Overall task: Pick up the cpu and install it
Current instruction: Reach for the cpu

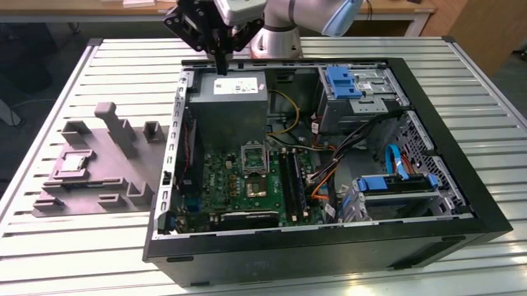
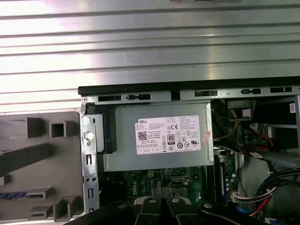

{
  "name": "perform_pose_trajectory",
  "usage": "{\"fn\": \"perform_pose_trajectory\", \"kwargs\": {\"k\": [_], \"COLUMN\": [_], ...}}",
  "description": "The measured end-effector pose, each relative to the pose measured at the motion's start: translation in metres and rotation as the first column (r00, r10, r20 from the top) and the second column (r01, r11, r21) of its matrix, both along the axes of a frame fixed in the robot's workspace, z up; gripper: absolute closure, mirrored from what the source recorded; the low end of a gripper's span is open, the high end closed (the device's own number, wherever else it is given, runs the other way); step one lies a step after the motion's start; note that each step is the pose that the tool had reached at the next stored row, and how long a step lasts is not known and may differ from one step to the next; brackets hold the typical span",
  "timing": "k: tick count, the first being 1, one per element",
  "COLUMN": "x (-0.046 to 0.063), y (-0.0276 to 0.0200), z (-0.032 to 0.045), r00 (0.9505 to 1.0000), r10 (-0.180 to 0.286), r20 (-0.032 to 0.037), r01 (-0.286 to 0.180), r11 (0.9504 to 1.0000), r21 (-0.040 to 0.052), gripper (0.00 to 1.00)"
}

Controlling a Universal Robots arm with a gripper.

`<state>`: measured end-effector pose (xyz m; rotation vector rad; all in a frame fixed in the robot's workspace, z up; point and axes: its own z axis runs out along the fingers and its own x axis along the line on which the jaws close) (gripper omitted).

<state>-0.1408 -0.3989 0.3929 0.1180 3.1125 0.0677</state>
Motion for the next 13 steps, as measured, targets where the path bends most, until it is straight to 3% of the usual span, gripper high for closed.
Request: {"fn": "perform_pose_trajectory", "kwargs": {"k": [13], "x": [-0.0031], "y": [0.0], "z": [0.0], "r00": [1.0], "r10": [0.0], "r20": [0.0], "r01": [0.0], "r11": [1.0], "r21": [0.0], "gripper": [0.89]}}
